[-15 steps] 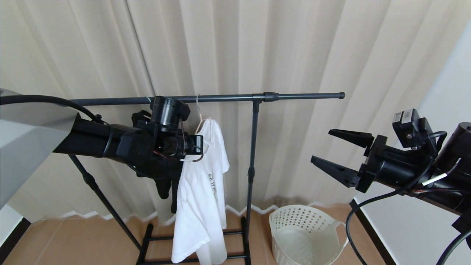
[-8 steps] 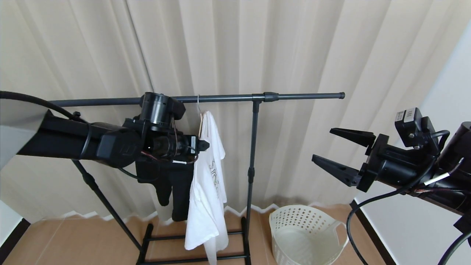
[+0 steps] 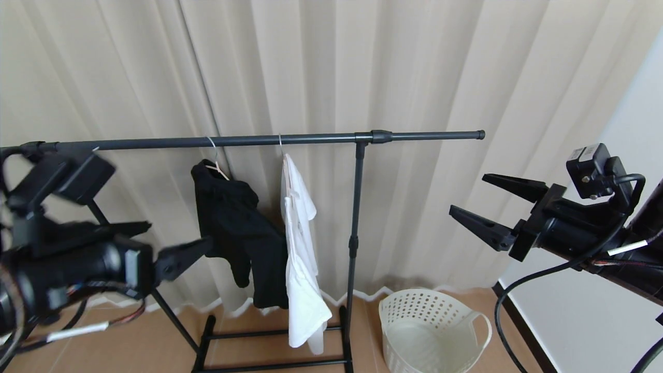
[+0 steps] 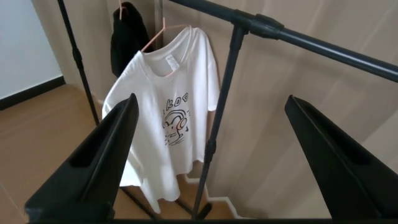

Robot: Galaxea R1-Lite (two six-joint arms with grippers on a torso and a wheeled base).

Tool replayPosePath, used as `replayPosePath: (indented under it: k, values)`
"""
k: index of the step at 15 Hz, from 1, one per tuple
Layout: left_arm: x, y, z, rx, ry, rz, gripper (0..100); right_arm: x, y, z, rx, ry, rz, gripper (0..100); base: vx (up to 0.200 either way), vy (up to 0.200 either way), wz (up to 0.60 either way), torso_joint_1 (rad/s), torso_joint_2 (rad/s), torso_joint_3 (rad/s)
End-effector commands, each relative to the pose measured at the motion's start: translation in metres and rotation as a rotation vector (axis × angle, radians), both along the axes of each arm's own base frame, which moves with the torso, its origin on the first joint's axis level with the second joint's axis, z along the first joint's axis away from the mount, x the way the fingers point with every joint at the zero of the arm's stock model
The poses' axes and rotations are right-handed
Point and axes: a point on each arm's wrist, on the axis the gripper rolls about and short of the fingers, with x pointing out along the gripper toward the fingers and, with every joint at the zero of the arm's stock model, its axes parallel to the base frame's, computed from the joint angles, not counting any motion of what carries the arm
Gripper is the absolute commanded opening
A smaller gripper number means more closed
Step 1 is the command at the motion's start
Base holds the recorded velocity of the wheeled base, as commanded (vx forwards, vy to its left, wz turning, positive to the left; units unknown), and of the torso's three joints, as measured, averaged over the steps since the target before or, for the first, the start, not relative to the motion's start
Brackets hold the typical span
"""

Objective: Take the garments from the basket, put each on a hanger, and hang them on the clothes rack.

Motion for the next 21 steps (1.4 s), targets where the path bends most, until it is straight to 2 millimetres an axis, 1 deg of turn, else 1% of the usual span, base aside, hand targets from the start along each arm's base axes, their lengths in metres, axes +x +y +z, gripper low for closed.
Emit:
replayPosePath:
  k: [1,2,3,4,5,6,7,8,9,10,11,13,16,17,18,19,20,21]
  values:
    - [-0.113,0.050,-0.068,-0.004,-0.153,0.056,100,-0.008,-0.002,0.001,-0.001,0.003,-0.013,100,0.000,0.000,0.00,0.000,0.00,0.000]
    - [-0.128,0.056,-0.086,-0.011,-0.176,0.081,100,-0.009,-0.001,0.000,-0.002,0.009,-0.030,100,0.000,0.000,0.00,0.000,0.00,0.000]
    - [-0.133,0.058,-0.098,-0.010,-0.176,0.093,100,-0.009,-0.001,-0.001,-0.003,0.010,-0.038,100,0.000,0.000,0.00,0.000,0.00,0.000]
    - [-0.148,0.062,-0.122,-0.028,-0.220,0.114,100,-0.012,-0.002,-0.005,-0.008,0.026,-0.053,100,0.000,0.000,0.00,0.000,0.00,0.000]
    - [-0.156,0.064,-0.127,-0.041,-0.262,0.127,100,-0.014,-0.003,-0.008,-0.011,0.037,-0.059,100,0.000,0.000,0.00,0.000,0.00,0.000]
    - [-0.162,0.064,-0.136,-0.045,-0.230,0.157,100,-0.017,-0.004,-0.011,-0.014,0.047,-0.062,100,0.000,0.000,0.00,0.000,0.00,0.000]
    - [-0.163,0.064,-0.137,-0.055,-0.220,0.196,100,-0.019,-0.005,-0.011,-0.013,0.044,-0.064,100,0.000,0.000,0.00,0.000,0.00,0.000]
    - [-0.167,0.063,-0.137,-0.073,-0.259,0.317,100,-0.022,-0.007,-0.011,-0.013,0.044,-0.069,100,0.000,0.000,0.00,0.000,0.00,0.000]
    - [-0.168,0.062,-0.138,-0.076,-0.269,0.324,100,-0.023,-0.007,-0.011,-0.013,0.044,-0.069,100,0.000,0.000,0.00,0.000,0.00,0.000]
    - [-0.174,0.062,-0.140,-0.097,-0.364,0.340,100,-0.025,-0.008,-0.008,-0.010,0.034,-0.070,100,0.000,0.000,0.00,0.000,0.00,0.000]
    - [-0.175,0.061,-0.139,-0.133,-0.371,0.336,100,-0.025,-0.009,-0.009,-0.010,0.037,-0.078,100,0.000,0.000,0.00,0.000,0.00,0.000]
    - [-0.175,0.062,-0.139,-0.135,-0.371,0.341,100,-0.025,-0.014,-0.007,-0.008,0.028,-0.096,100,0.000,0.000,0.00,0.000,0.00,0.000]
    - [-0.175,0.062,-0.139,-0.132,-0.372,0.339,100,-0.036,-0.022,-0.004,-0.003,0.009,-0.161,100,0.000,0.000,0.00,0.000,0.00,0.000]
    - [-0.175,0.061,-0.139,-0.133,-0.372,0.338,100,-0.049,-0.027,-0.004,-0.002,0.000,-0.282,100,0.000,0.000,0.00,0.000,0.00,0.000]
    - [-0.175,0.061,-0.139,-0.133,-0.372,0.338,100,-0.055,-0.029,-0.005,-0.002,-0.001,-0.323,100,0.000,0.000,0.00,0.000,0.00,0.000]
    - [-0.175,0.061,-0.139,-0.133,-0.372,0.338,100,-0.068,-0.032,-0.005,0.002,-0.013,-0.351,100,0.000,0.000,0.00,0.000,0.00,0.000]
    - [-0.175,0.061,-0.139,-0.133,-0.372,0.338,100,-0.073,-0.033,-0.006,0.001,-0.010,-0.357,100,0.000,0.000,0.00,0.000,0.00,0.000]
    - [-0.175,0.061,-0.139,-0.133,-0.372,0.338,100,-0.087,-0.037,-0.012,-0.007,0.010,-0.411,100,0.000,0.000,0.00,0.000,0.00,0.000]
